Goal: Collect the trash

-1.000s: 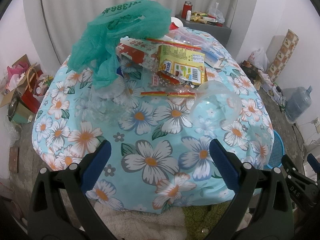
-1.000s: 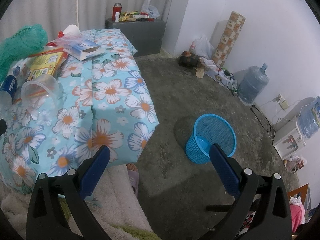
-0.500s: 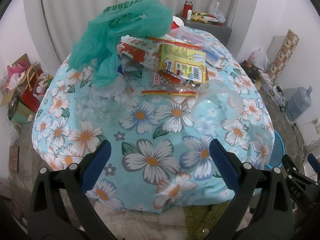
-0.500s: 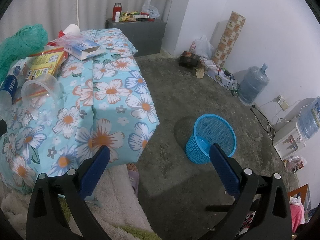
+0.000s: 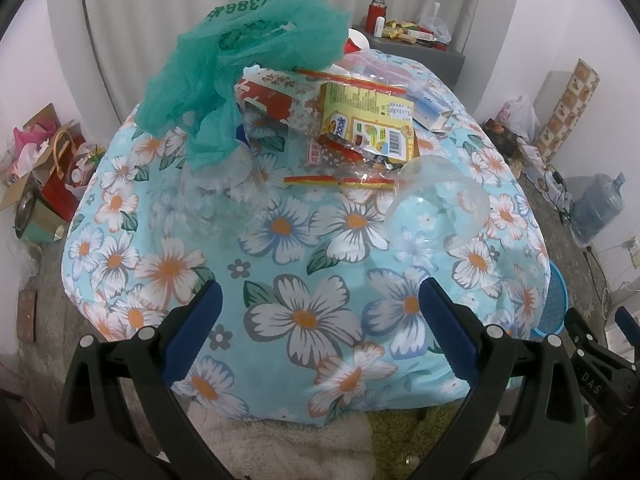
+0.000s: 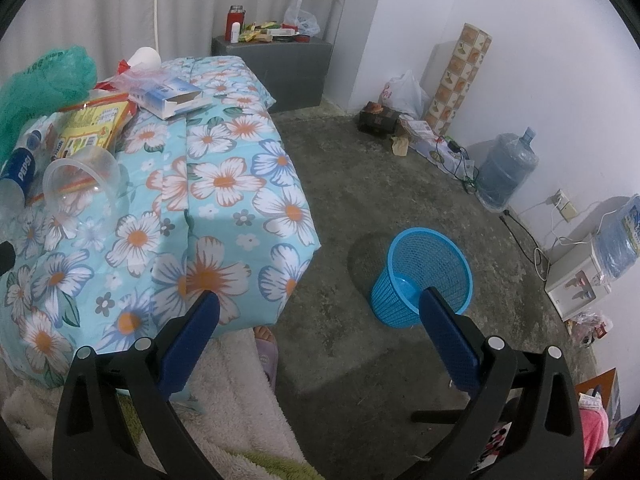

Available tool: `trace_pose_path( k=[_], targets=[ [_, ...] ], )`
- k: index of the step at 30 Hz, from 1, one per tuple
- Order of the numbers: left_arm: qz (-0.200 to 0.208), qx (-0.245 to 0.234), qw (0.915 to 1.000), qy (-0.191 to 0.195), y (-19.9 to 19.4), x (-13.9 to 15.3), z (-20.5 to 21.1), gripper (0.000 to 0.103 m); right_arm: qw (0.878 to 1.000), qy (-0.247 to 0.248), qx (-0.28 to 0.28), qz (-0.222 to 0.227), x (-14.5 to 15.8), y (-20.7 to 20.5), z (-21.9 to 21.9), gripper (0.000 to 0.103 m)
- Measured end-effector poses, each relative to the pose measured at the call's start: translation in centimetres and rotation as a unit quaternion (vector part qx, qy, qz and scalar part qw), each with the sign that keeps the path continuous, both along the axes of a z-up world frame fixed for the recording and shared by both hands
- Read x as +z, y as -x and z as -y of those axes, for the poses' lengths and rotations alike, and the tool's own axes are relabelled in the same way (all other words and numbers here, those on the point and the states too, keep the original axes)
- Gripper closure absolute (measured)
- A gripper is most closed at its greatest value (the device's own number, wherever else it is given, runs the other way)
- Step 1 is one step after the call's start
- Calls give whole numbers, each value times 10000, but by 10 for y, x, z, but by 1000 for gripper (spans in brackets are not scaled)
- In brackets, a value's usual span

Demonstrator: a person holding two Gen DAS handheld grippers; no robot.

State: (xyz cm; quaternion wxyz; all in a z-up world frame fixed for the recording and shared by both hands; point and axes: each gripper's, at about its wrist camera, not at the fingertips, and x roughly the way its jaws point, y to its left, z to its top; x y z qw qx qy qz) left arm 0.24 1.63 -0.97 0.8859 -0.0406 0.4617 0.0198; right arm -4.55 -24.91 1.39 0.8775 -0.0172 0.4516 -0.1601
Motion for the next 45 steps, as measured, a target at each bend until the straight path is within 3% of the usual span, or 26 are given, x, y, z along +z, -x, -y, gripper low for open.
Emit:
trace_pose_path(
  k=[11, 19, 23, 30, 33, 35, 39, 45],
  targets=[
    [-4, -59, 10000, 44, -2, -1, 0, 9, 10000, 4, 45, 29, 2, -3, -5, 6],
    [351, -73, 9991, 230, -10, 10, -27, 9, 9914, 20, 835, 1004, 31, -24, -43, 6],
    [583, -69, 9982, 97, -15, 17, -42, 9, 9790, -467, 1525, 1269, 37, -42, -67, 6],
    [904, -404, 9950, -125, -27, 26, -62, 9, 9652, -1024, 2202, 970, 23, -87, -111, 6],
    [1048, -838, 9907, 238, -28, 28, -68, 9, 9600, -1294, 2344, 816, 12, -102, -121, 6],
    [1142, -828, 9890, 451, -30, 30, -72, 9, 9575, -1447, 2400, 679, 3, -113, -126, 7],
    [1228, -880, 9856, 756, -38, 34, -72, 9, 9483, -1875, 2516, 467, -9, -126, -124, 20],
    [1396, -1216, 9780, 957, -52, 42, -51, 9, 9382, -2257, 2572, 519, -11, -126, -107, 24]
  ],
)
